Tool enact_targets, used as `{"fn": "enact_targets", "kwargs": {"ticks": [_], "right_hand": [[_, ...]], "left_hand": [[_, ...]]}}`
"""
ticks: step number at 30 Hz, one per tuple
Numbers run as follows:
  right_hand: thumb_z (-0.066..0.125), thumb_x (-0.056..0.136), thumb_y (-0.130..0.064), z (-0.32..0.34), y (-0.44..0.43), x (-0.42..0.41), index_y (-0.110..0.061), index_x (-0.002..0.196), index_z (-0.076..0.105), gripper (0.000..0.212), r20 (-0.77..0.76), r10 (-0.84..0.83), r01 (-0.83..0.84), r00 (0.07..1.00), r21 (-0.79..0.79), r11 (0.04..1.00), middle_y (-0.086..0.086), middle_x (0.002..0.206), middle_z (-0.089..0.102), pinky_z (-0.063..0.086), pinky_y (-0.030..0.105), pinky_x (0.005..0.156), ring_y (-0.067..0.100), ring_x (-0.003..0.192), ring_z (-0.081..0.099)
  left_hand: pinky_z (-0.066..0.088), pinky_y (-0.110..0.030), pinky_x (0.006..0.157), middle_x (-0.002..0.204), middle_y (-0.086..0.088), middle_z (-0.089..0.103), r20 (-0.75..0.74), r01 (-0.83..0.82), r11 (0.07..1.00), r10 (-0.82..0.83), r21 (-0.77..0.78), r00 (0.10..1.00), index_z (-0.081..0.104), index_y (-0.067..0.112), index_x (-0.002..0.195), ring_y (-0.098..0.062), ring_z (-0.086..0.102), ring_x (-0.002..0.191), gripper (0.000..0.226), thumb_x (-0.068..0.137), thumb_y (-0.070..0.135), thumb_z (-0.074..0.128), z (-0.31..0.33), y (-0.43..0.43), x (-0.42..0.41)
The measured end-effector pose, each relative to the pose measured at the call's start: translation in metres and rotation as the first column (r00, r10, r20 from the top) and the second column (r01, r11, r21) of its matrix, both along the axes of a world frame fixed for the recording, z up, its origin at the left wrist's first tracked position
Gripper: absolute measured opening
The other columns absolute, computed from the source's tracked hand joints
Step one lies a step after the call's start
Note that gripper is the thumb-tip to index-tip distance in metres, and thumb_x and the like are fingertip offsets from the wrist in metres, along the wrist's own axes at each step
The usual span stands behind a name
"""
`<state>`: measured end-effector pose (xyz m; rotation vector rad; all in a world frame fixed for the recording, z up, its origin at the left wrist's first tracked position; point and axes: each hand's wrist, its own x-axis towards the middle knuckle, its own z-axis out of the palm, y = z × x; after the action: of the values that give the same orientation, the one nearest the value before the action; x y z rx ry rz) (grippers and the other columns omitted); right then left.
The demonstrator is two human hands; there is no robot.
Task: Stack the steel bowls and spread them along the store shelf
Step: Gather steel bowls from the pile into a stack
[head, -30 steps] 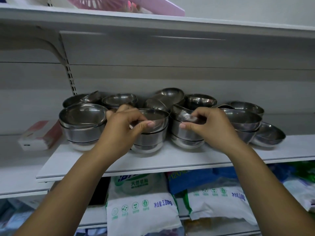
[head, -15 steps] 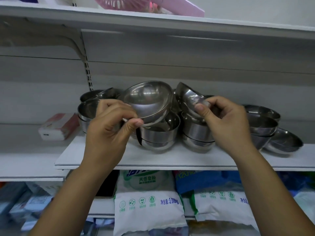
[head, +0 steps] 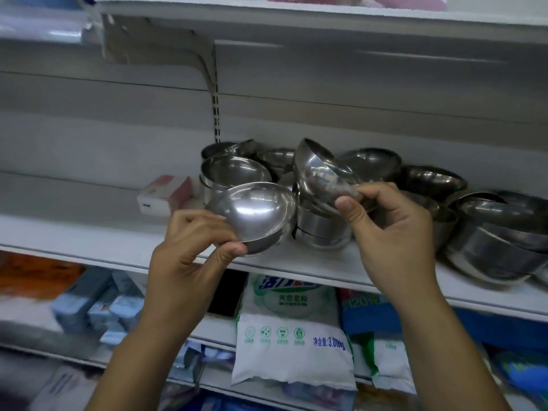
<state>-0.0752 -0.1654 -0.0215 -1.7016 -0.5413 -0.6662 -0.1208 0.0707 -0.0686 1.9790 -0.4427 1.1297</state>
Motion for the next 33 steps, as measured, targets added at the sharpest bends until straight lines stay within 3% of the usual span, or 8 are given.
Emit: {"fn": "enact_targets", "kwargs": {"ticks": [6,9,13,16,19,26,29,33], "right_hand": [[0.070,0.084,-0.038,-0.013,0.006,-0.001,-0.037,0.087,0.069,0.003,-0.001,0.027,-0.027,1.000,-0.048,0.998,-0.005,0.086,0.060,0.042,0.012,0.077,-0.001,0.079,0.056],[0.071,0.084,-0.032,-0.016,0.008,0.000,-0.033,0.089,0.070,0.005,0.030,0.060,-0.058,0.998,-0.065,0.996,0.000,0.091,0.064,0.043,0.011,0.081,-0.001,0.084,0.057],[0.075,0.085,-0.029,-0.018,0.009,0.001,-0.031,0.090,0.071,0.007,0.061,0.143,-0.139,0.988,-0.071,0.988,0.002,0.098,0.065,0.045,0.016,0.092,0.005,0.095,0.060],[0.076,0.085,-0.033,-0.021,0.011,0.003,-0.032,0.091,0.073,0.006,0.063,0.179,-0.172,0.982,-0.100,0.980,0.000,0.104,0.066,0.045,0.029,0.106,0.010,0.108,0.062],[0.075,0.084,-0.032,-0.023,0.018,0.003,-0.032,0.089,0.073,0.006,0.054,0.254,-0.241,0.966,-0.173,0.955,-0.008,0.098,0.070,0.042,0.024,0.107,0.013,0.117,0.059],[0.080,0.081,-0.028,-0.037,0.031,0.014,-0.017,0.087,0.079,0.012,-0.021,0.347,-0.331,0.938,-0.361,0.872,-0.008,0.091,0.072,0.040,0.020,0.102,0.017,0.120,0.055],[0.081,0.081,-0.025,-0.044,0.034,0.018,-0.020,0.087,0.079,0.007,-0.061,0.365,-0.359,0.929,-0.389,0.848,-0.009,0.093,0.072,0.041,0.023,0.102,0.017,0.122,0.054],[0.083,0.079,-0.023,-0.052,0.036,0.021,-0.019,0.089,0.081,0.011,-0.113,0.341,-0.358,0.933,-0.370,0.857,-0.011,0.104,0.073,0.039,0.020,0.105,0.017,0.128,0.053]], "left_hand": [[0.042,-0.014,0.087,0.093,0.011,0.062,-0.080,0.008,0.998,-0.003,0.068,0.997,0.071,0.028,0.083,-0.008,0.055,0.104,0.009,0.086,0.036,0.067,-0.025,0.005,0.004],[0.044,-0.018,0.096,0.113,0.010,0.056,-0.144,0.017,0.999,-0.011,0.042,0.989,0.075,0.027,0.079,-0.011,0.054,0.113,0.015,0.085,0.039,0.069,-0.038,0.010,0.008],[0.040,-0.018,0.109,0.140,0.010,0.046,-0.247,0.044,0.991,-0.075,-0.130,0.966,0.070,0.036,0.087,-0.013,0.048,0.135,0.010,0.084,0.044,0.075,-0.045,0.007,0.005],[0.042,-0.023,0.112,0.147,0.014,0.045,-0.288,0.063,0.940,-0.166,-0.335,0.943,0.055,0.038,0.126,-0.004,0.043,0.141,0.056,0.078,0.040,0.083,-0.050,0.002,0.003],[0.042,-0.039,0.115,0.147,0.019,0.050,-0.322,0.108,0.833,-0.324,-0.542,0.889,0.036,0.034,0.146,-0.005,0.049,0.137,0.088,0.075,0.035,0.087,-0.056,0.000,0.002],[0.040,-0.048,0.116,0.150,0.009,0.052,-0.390,0.082,0.857,-0.314,-0.509,0.866,0.036,0.035,0.150,-0.009,0.047,0.140,0.096,0.068,0.063,0.080,-0.059,0.006,0.004],[0.040,-0.041,0.116,0.149,0.013,0.052,-0.395,0.075,0.868,-0.299,-0.492,0.869,0.038,0.037,0.147,-0.005,0.048,0.139,0.093,0.068,0.069,0.077,-0.058,0.005,0.004],[0.041,-0.035,0.114,0.146,0.018,0.053,-0.396,0.077,0.871,-0.298,-0.485,0.869,0.039,0.040,0.144,-0.003,0.048,0.138,0.079,0.075,0.058,0.074,-0.057,0.003,0.003]]}}
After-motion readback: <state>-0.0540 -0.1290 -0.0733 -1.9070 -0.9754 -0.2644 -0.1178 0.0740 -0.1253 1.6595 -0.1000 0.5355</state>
